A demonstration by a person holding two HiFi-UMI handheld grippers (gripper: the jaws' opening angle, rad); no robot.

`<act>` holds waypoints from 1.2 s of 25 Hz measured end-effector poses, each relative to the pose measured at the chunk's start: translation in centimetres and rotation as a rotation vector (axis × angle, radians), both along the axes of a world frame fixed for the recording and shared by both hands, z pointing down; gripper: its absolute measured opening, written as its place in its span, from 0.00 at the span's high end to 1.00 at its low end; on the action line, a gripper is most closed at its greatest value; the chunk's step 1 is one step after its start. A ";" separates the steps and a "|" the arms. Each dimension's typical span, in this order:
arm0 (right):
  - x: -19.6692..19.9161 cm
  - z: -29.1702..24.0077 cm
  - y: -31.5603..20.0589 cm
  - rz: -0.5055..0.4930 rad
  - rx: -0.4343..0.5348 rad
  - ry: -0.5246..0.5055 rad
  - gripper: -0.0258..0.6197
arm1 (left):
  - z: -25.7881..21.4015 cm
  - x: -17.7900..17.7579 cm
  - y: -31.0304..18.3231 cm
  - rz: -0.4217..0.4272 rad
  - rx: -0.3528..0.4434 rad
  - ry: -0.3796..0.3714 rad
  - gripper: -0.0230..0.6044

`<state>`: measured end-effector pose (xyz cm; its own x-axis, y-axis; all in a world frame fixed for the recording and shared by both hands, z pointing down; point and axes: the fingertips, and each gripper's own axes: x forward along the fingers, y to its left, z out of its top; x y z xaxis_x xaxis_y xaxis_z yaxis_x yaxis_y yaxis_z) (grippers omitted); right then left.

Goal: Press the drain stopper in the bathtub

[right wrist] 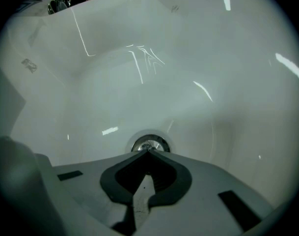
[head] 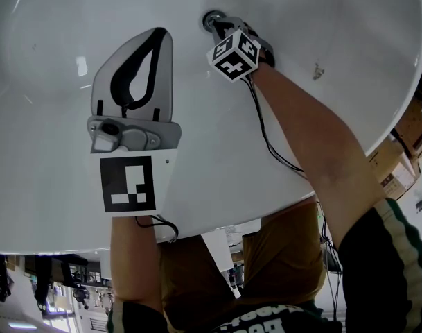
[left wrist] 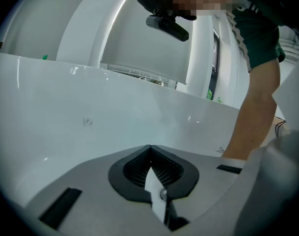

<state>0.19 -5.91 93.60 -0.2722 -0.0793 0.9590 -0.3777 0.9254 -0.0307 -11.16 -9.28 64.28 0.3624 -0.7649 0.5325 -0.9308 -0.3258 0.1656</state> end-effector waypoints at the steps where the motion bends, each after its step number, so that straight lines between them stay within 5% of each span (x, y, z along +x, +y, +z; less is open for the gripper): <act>1: 0.0 0.0 0.0 -0.002 0.003 0.002 0.95 | 0.1 0.1 0.1 0.000 -0.004 0.000 0.96; 20: 0.0 -0.1 -0.2 0.054 0.048 -0.036 0.95 | 1.6 0.6 1.4 -0.002 -0.049 0.031 0.96; 30: 0.2 0.0 0.1 -0.034 0.075 -0.031 0.95 | 2.9 1.3 2.4 0.013 -0.106 0.054 0.96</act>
<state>0.39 -5.77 93.62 -0.3050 -0.1408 0.9419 -0.3458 0.9379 0.0283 -9.82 -6.91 67.22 0.4020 -0.7005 0.5897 -0.9156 -0.3156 0.2493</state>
